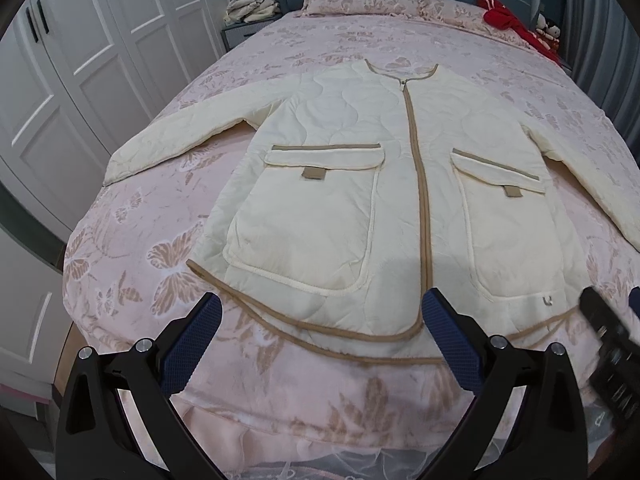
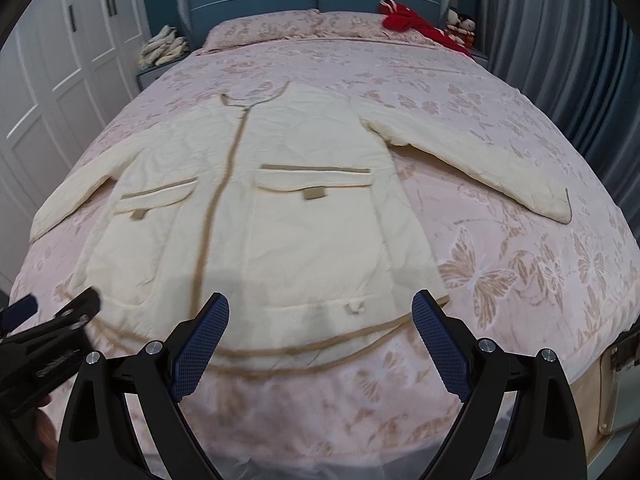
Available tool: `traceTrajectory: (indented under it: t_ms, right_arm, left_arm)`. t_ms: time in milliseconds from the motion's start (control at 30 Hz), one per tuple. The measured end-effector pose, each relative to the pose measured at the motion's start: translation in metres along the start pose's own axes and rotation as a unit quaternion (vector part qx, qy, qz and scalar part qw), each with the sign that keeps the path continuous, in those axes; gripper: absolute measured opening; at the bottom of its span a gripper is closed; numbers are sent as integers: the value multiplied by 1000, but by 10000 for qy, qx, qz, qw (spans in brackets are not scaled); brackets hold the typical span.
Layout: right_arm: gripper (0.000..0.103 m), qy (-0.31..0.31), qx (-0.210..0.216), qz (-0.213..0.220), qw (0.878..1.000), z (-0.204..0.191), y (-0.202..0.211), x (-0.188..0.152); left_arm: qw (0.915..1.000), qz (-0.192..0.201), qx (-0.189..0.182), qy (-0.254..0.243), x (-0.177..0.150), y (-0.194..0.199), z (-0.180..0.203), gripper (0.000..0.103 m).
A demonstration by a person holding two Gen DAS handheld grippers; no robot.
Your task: Fold large clothes
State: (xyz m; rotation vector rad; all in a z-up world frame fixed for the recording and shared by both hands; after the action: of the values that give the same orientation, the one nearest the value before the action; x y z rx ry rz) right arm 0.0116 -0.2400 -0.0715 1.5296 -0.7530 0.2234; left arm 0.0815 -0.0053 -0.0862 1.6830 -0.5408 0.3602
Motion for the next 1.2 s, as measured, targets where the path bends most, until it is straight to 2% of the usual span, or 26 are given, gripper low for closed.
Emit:
traceTrajectory:
  t_ms: [100, 200, 333, 433, 533, 633, 733, 800, 833, 900, 933, 967, 1000, 1033, 1067, 1133, 1200]
  right_arm:
    - [91, -345, -14, -20, 9994, 37, -20, 17]
    - [90, -1039, -76, 57, 9945, 109, -46, 41]
    - [90, -1984, -329, 269, 9792, 218, -74, 67]
    - [90, -2638, -559, 482, 9618, 304, -94, 83]
    - [90, -3140, -965, 440, 9435, 366, -111, 86]
    - [90, -3624, -1199, 450, 9232, 409, -122, 76]
    - [90, -4220, -1359, 432, 8953, 442, -137, 58]
    - [88, -4364, -1290, 402, 8895, 447, -146, 54]
    - [84, -4293, -1353, 484, 8917, 445, -148, 58]
    - [36, -4110, -1043, 575, 9038, 432, -154, 74]
    - [30, -4083, -842, 562, 9072, 421, -159, 87]
    - [21, -4068, -763, 625, 9082, 417, -159, 94]
    - [14, -3908, -543, 811, 9153, 398, -157, 116]
    - [14, -3792, -435, 874, 9201, 388, -156, 129]
    - [14, -3510, -291, 995, 9306, 365, -153, 153]
    - [13, -2903, 45, 1211, 9492, 315, -146, 197]
    - [13, -2352, 354, 1311, 9624, 260, -140, 230]
  left_arm:
    - [10000, -8, 26, -47, 10, -11, 4, 98]
    - [10000, 24, 7, -43, 23, -23, 5, 98]
    - [9997, 119, -124, 198, 40, -38, 4, 97]
    - [9977, 323, -167, 576, 53, -47, 0, 97]
    - [9976, 237, 19, 646, 63, -62, -1, 98]
    - [9987, 68, 155, 485, 70, -78, 3, 98]
    - [9991, -117, 123, 380, 77, -93, 8, 98]
    - [9992, -101, 99, 364, 81, -97, 10, 98]
    - [9993, -75, 95, 365, 82, -98, 10, 98]
    - [9992, -31, 75, 390, 88, -100, 10, 98]
    - [9992, -18, 32, 406, 90, -100, 10, 98]
    - [9991, -11, 1, 435, 92, -101, 9, 98]
    - [9988, -8, -15, 480, 94, -102, 8, 98]
    - [9987, -6, -33, 501, 96, -102, 7, 98]
    - [9986, 5, -35, 536, 99, -103, 5, 98]
    - [9982, 37, -36, 594, 102, -103, 2, 98]
    - [9977, 60, -55, 665, 105, -102, -4, 98]
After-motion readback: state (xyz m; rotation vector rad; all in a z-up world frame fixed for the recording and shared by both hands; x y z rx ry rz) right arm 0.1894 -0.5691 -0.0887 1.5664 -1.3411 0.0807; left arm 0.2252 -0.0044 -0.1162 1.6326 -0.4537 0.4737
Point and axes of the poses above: each gripper's, at about its wrist camera, not at the fingertips, and y roughly against the way its jaws point, z to its right, x to its top, the point moved 7 cm from there along -y, roughly the way its jaws point, and after that the axes turned 5 degrees about x, right-handed, at the moved point
